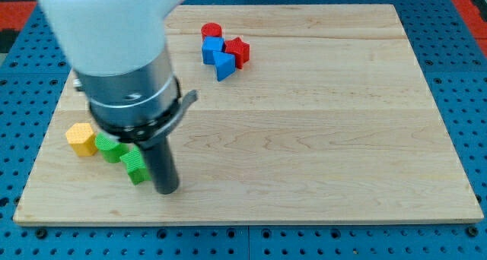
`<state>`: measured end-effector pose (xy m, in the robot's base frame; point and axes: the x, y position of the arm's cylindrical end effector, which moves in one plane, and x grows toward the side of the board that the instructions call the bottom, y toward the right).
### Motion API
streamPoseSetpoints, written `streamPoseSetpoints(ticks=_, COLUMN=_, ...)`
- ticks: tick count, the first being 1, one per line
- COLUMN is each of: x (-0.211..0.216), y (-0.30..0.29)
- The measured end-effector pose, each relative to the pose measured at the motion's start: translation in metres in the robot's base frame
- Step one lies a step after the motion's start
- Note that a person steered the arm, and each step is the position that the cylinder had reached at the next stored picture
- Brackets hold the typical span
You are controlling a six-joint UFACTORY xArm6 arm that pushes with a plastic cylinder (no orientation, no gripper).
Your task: Move the yellow heart to the top side of the green star
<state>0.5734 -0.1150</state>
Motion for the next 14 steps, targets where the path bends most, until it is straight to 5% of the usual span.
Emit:
streamPoseSetpoints(ticks=3, x=-0.023, y=-0.012)
streamPoseSetpoints(ticks=4, x=-0.063, y=0.056)
streamPoseSetpoints(ticks=6, x=-0.196, y=0.002)
streamPoseSetpoints(ticks=8, x=-0.278, y=-0.006)
streamPoseSetpoints(ticks=11, x=-0.255, y=-0.080)
streamPoseSetpoints(ticks=12, x=-0.278, y=-0.100)
streamPoseSetpoints(ticks=14, x=-0.204, y=-0.083)
